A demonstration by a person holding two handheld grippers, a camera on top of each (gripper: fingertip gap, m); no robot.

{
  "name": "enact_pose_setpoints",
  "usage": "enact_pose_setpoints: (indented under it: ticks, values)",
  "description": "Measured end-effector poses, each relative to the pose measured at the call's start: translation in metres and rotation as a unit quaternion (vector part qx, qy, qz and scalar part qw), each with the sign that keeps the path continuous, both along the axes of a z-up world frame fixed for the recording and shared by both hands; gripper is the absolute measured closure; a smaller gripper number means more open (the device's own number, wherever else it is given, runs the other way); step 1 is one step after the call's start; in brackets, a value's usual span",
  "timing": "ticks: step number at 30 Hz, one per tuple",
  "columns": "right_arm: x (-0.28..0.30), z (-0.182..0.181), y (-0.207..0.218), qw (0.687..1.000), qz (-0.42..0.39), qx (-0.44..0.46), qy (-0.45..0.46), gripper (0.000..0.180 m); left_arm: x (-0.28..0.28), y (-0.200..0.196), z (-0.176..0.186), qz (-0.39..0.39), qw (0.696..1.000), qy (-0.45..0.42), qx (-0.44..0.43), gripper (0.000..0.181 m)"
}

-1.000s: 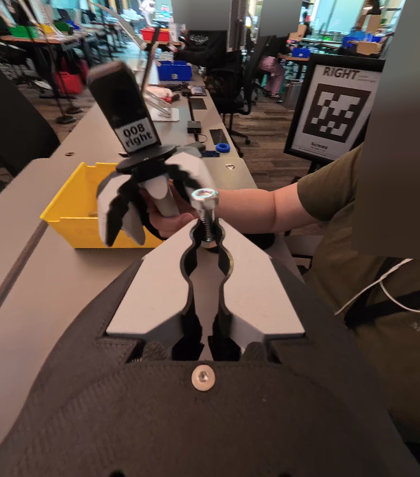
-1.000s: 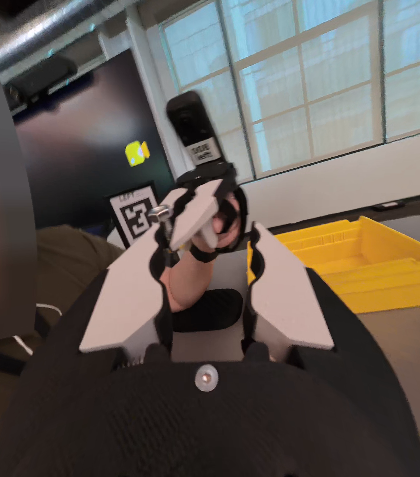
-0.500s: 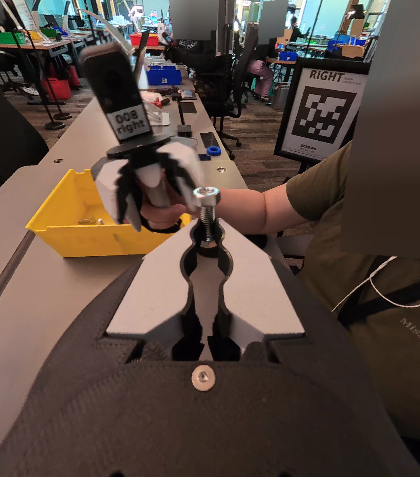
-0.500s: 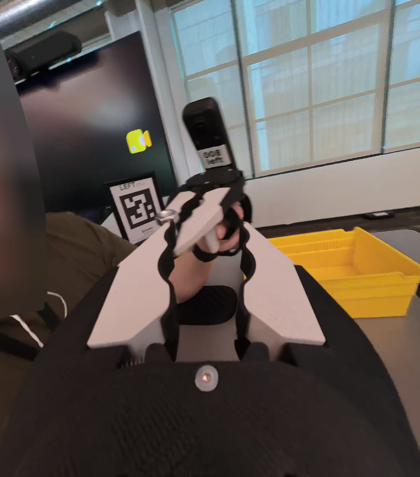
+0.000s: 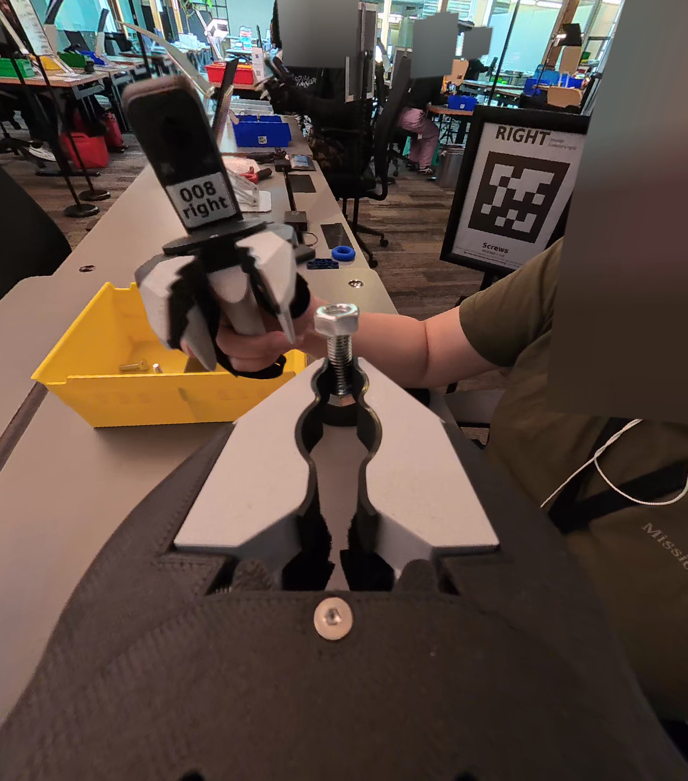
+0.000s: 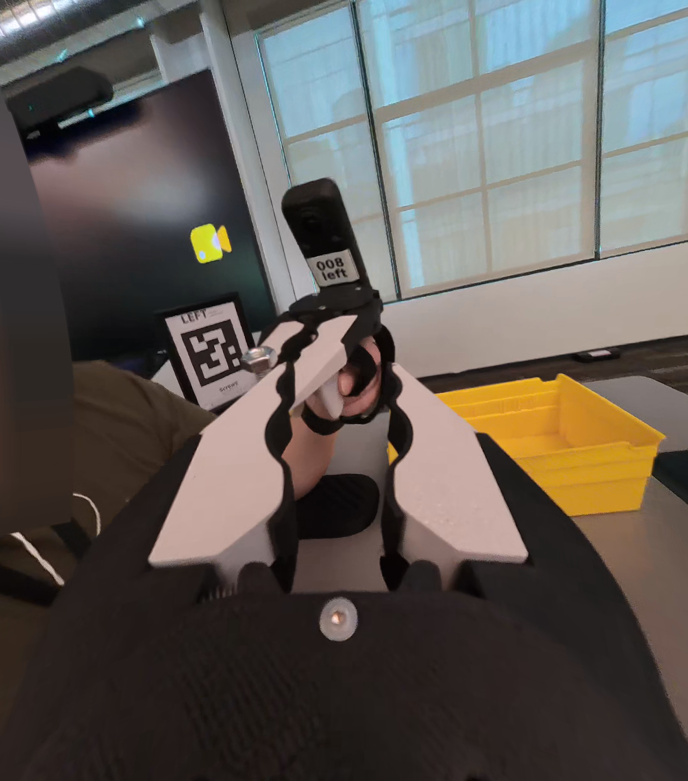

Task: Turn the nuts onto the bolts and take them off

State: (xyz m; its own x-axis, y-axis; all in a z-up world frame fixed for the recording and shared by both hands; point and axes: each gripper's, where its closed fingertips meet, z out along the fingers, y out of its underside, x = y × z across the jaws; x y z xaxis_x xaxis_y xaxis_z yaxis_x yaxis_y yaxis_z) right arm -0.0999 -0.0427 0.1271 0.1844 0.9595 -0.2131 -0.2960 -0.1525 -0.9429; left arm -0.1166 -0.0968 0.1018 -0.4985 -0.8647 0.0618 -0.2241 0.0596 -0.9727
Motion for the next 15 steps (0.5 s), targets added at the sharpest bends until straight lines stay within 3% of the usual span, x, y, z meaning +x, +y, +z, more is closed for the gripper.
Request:
enact_pose_setpoints:
  ticks: [7, 13, 15]
  values:
    - [-0.027, 0.004, -0.023, 0.997, 0.002, 0.047, -0.059, 0.135, 0.003, 0.012, -0.001, 0.034, 0.999, 0.000, 0.006, 0.173]
    - [-0.024, 0.008, -0.026, 0.998, 0.013, 0.047, -0.042, 0.163, 0.005, 0.013, -0.002, 0.041, 0.999, 0.003, 0.008, 0.173]
    - [-0.024, 0.006, -0.029, 0.997, 0.020, 0.050, -0.052, 0.163, 0.005, 0.011, -0.004, 0.036, 0.999, 0.008, 0.010, 0.173]
